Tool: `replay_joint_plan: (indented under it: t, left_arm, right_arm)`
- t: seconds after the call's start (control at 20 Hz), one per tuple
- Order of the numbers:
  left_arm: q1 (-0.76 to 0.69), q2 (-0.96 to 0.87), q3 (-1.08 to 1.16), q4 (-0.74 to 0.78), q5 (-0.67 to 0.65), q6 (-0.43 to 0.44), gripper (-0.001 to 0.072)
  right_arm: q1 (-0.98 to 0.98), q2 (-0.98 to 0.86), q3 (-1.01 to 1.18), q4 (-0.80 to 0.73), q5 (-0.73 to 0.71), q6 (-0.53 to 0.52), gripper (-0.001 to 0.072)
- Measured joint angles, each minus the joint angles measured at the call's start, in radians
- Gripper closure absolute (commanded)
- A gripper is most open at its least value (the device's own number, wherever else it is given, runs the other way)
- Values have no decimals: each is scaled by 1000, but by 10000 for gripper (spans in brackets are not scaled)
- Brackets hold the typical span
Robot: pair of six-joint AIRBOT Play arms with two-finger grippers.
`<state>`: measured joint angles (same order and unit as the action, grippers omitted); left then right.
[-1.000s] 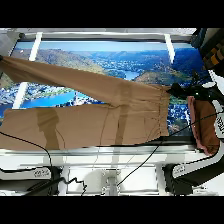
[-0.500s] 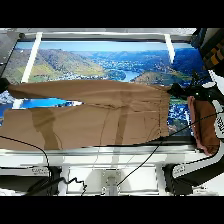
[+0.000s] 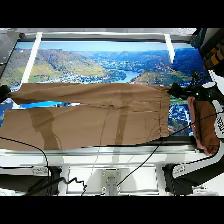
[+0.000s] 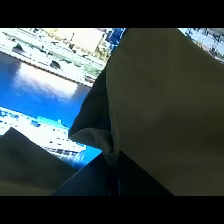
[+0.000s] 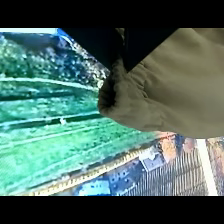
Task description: Fold the clothes and pants, and hang the long-sleeved shirts on hangers.
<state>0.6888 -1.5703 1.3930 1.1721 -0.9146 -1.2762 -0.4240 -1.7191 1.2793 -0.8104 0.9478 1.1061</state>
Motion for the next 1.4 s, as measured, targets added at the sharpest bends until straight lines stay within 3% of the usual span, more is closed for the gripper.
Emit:
replay_joint_plan:
  t: [0.1, 0.35, 0.6, 0.75, 1.0, 1.15, 1.4]
  left_arm:
    - [-23, 0, 0, -78, 81, -1, 688]
    - [-166, -11, 49, -298, 469, 44, 690]
    - [-311, -70, 257, -304, 650, 99, 689]
    - [-335, -90, 314, -155, 549, 105, 691]
    - [-254, -151, 324, 224, 82, -18, 690]
    - [-169, -184, 319, 355, -132, -64, 690]
    - [-96, -205, 318, 425, -201, -90, 689]
  right_arm:
    - [0, 0, 0, 0, -2, 0, 683]
    - [0, 0, 0, 1, -14, 0, 683]
    - [1, 0, 0, 1, -18, 0, 683]
    - [1, 0, 0, 1, -18, 0, 683]
    - [1, 0, 0, 1, -6, 0, 683]
    - [1, 0, 0, -2, -1, 0, 683]
    - [1, 0, 0, -6, 21, 0, 683]
